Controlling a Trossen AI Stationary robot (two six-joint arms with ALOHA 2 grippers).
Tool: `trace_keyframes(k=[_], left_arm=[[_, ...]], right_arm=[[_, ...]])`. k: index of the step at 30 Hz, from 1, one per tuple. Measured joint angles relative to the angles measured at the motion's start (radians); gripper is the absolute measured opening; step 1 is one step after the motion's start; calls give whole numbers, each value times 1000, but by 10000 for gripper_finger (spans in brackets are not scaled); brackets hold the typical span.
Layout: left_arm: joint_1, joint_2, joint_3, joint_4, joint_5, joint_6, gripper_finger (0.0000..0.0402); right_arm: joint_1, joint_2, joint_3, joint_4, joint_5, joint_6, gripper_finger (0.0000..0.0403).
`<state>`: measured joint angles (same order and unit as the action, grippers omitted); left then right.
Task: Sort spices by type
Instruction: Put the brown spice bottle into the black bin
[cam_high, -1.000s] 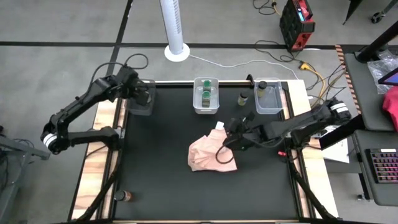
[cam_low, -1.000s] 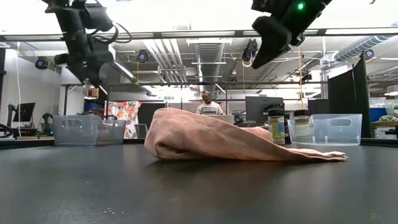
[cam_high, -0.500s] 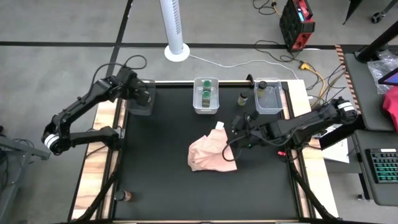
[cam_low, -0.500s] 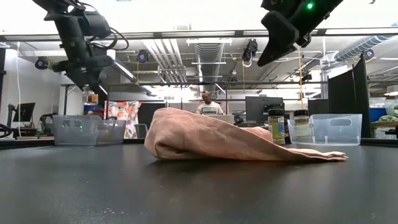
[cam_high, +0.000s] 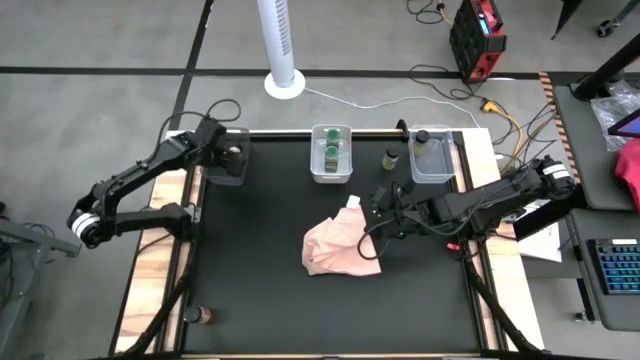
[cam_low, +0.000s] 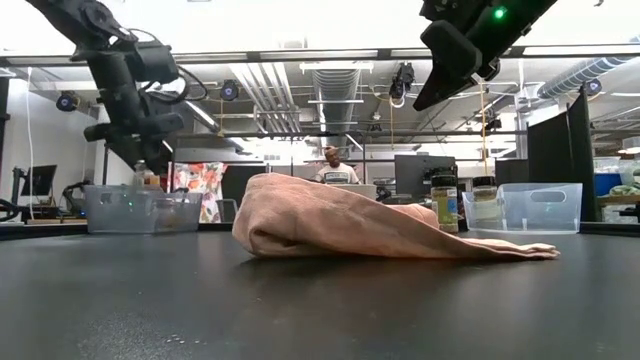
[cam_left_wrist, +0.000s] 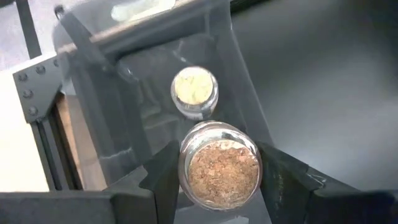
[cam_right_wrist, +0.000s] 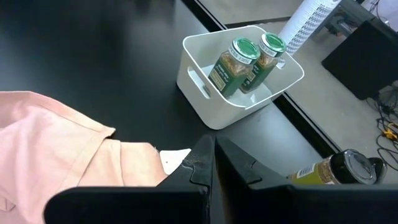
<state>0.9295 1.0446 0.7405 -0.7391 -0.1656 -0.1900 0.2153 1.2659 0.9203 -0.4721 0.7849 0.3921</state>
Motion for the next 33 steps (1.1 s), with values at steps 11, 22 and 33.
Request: trace_keyframes(k=[11,22,33], left_arm=[[0,47,-63,63,1,-14,164],[0,168,-51,130,54,-13,164],[2,286,-51,211,54,-6,164]], right_arm=[[0,0,0,6,0,0,9],[0,0,0,7,-1,0,9],[0,0,-5,7,-4,0,9]])
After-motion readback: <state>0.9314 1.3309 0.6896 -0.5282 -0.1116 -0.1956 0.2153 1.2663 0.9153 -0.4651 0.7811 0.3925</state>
